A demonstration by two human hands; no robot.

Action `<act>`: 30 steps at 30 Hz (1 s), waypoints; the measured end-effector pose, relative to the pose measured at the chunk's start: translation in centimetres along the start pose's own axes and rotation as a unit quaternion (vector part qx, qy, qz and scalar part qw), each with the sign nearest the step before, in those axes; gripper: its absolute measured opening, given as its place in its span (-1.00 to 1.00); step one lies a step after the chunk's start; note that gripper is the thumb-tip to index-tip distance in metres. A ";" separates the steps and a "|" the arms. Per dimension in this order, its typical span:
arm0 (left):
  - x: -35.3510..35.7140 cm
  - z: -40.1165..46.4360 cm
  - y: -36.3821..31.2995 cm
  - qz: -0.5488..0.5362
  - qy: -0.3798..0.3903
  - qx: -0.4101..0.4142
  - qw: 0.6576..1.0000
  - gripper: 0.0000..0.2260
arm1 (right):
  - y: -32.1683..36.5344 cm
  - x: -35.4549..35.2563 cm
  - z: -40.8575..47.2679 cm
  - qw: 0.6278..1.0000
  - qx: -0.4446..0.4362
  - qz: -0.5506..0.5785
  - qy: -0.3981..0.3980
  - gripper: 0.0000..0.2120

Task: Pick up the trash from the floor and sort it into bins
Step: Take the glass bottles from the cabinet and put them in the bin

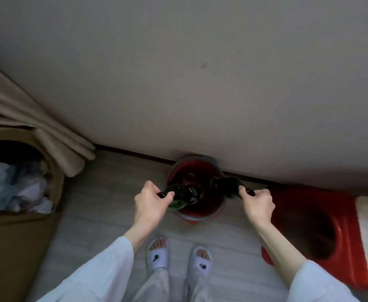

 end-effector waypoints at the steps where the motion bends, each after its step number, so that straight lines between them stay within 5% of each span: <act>1: 1.0 1.0 -0.2 -0.008 -0.005 -0.005 1.000 -0.71 | -0.4 1.1 1.5 1.000 -0.003 0.003 0.003 -0.63; 7: 6.7 4.8 0.5 -0.054 -0.059 -0.035 0.996 -0.72 | -4.9 8.5 8.0 0.999 0.015 0.048 0.007 -0.60; 15: 7.7 5.1 1.6 -0.085 -0.127 -0.038 0.988 -0.72 | -6.5 11.2 10.7 0.994 -0.076 0.080 0.004 -0.72; 21: 6.3 5.4 1.3 -0.099 -0.155 -0.041 0.982 -0.72 | -9.7 14.1 9.8 0.981 -0.103 -0.072 0.145 -0.72; 25: 6.4 6.3 0.6 -0.082 -0.169 -0.025 0.982 -0.72 | -10.8 15.2 11.0 0.961 -0.121 -0.180 0.173 -0.74; 30: 8.3 7.5 0.2 -0.095 -0.155 -0.039 0.983 -0.75 | -12.8 16.6 9.9 0.897 -0.223 -0.293 0.246 -0.69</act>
Point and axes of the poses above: each hand's wrist, its own z-axis towards the middle knuckle, its own x-axis out of the palm, y = z × x, the point moved 9 cm from there along z, towards the middle knuckle, and after that the axes turned 11 degrees about z, right-handed, at the moved point
